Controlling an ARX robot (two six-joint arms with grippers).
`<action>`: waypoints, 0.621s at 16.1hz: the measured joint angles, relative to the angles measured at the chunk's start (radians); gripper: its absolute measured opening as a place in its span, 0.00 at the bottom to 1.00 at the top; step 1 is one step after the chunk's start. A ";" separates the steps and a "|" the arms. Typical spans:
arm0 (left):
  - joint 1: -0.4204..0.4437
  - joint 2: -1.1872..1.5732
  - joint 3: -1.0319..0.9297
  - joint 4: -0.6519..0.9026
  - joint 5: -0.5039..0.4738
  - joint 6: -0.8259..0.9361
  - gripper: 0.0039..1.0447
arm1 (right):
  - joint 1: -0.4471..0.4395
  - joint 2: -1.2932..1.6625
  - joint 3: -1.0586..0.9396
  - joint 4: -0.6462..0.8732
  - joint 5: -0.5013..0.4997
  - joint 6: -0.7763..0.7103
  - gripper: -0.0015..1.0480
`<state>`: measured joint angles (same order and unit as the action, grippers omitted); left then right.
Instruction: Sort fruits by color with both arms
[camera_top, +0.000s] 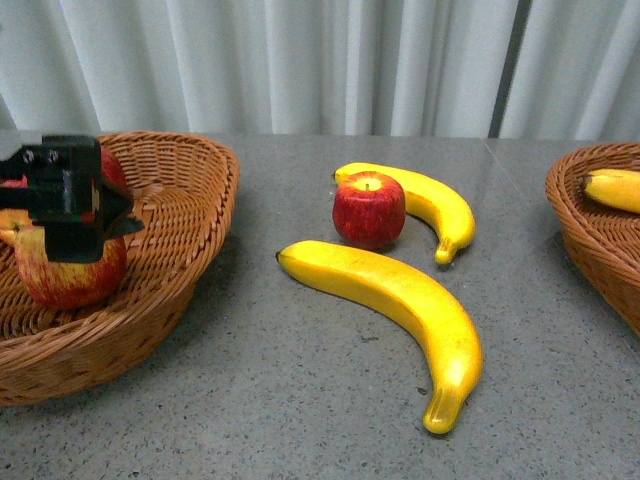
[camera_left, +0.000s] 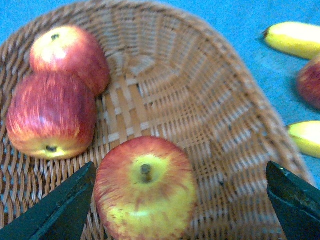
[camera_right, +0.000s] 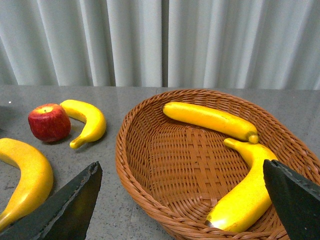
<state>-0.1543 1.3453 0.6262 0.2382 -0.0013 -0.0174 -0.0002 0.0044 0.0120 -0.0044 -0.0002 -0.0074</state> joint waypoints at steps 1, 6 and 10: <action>-0.022 -0.061 -0.002 -0.013 0.001 0.004 0.93 | 0.000 0.000 0.000 0.000 0.000 0.000 0.94; -0.139 -0.006 0.127 -0.018 0.039 0.021 0.94 | 0.000 0.000 0.000 0.000 0.000 0.000 0.94; -0.254 0.409 0.522 -0.125 0.046 0.056 0.94 | 0.000 0.000 0.000 0.000 0.000 0.000 0.94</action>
<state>-0.4084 1.7542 1.1484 0.1131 0.0444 0.0391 -0.0002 0.0044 0.0120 -0.0048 -0.0002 -0.0074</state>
